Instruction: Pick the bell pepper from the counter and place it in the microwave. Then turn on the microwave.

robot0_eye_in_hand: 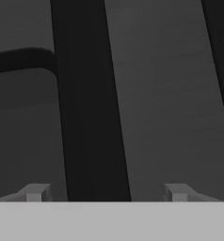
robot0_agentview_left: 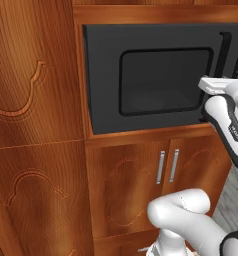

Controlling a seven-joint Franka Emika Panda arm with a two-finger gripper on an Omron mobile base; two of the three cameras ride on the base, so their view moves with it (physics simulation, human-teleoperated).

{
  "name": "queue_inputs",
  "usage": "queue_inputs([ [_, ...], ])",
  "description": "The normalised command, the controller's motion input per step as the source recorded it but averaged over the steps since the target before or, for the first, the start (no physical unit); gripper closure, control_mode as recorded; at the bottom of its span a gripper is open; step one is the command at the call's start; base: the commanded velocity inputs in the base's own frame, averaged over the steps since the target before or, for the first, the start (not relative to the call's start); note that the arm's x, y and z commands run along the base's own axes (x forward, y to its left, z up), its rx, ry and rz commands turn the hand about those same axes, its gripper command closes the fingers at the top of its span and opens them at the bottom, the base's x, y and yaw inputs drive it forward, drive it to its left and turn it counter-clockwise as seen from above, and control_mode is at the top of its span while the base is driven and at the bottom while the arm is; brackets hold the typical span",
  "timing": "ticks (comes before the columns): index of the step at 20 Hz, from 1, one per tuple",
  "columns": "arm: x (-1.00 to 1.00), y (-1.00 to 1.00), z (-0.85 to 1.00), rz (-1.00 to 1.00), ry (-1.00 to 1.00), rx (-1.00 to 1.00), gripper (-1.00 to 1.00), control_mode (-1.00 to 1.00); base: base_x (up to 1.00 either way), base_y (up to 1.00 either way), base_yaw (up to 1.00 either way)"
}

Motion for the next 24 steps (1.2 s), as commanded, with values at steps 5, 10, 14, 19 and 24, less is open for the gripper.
queue_inputs([
  [5,0.0,0.0,0.0,0.02,0.0,0.0,-1.0,-1.0,0.0,0.0,0.0],
  [10,0.0,0.0,0.0,0.0,0.0,0.0,-1.0,-1.0,0.0,0.0,0.0],
  [14,0.0,0.0,0.0,0.0,0.0,0.0,1.0,-1.0,0.0,0.0,0.0],
  [19,0.0,0.0,0.0,0.0,0.0,0.0,1.0,-1.0,0.0,0.0,0.0],
  [24,0.0,0.0,0.0,0.0,0.0,0.0,1.0,-1.0,0.0,0.0,0.0],
])
